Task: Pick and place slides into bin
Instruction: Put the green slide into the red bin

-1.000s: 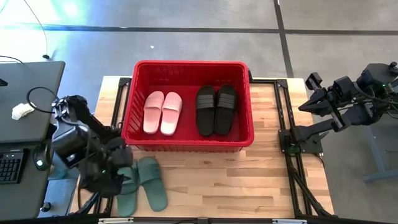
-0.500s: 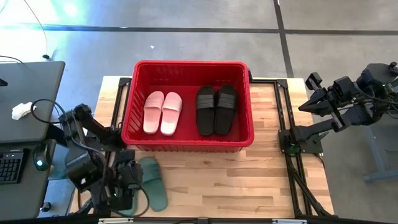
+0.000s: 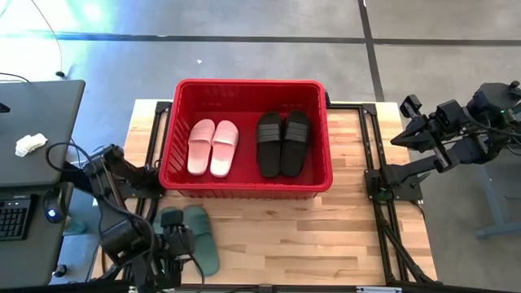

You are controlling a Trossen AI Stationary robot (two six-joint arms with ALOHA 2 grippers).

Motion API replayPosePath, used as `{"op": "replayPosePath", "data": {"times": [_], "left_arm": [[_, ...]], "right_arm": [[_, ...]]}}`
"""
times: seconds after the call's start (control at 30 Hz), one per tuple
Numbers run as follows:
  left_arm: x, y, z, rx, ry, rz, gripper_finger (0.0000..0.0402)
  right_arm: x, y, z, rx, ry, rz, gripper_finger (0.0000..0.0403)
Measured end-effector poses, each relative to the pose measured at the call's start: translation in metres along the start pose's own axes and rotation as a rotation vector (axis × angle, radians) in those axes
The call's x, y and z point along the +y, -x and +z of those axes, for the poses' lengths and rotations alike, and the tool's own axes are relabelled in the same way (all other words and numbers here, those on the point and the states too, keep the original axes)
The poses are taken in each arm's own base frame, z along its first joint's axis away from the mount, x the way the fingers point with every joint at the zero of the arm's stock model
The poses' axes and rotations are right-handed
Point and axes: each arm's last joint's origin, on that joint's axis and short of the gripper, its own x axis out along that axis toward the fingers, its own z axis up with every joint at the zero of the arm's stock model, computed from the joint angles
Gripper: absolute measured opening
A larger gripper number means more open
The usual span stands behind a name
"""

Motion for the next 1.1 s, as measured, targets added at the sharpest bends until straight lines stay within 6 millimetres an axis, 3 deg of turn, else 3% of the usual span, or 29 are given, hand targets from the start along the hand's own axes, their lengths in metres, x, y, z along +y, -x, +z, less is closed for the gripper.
{"op": "replayPosePath", "data": {"times": [0.37,0.77,1.1], "left_arm": [[-0.014,-0.034,-0.006,0.075,-0.056,0.122,0.0221],[-0.037,-0.111,-0.016,0.258,-0.144,0.346,0.0221],[-0.041,-0.172,-0.020,0.374,-0.124,0.498,0.0221]], "right_arm": [[0.000,0.000,0.000,0.000,0.000,0.000,0.0000],[0.000,0.000,0.000,0.000,0.000,0.001,0.0000],[0.000,0.000,0.000,0.000,0.000,0.000,0.0000]]}}
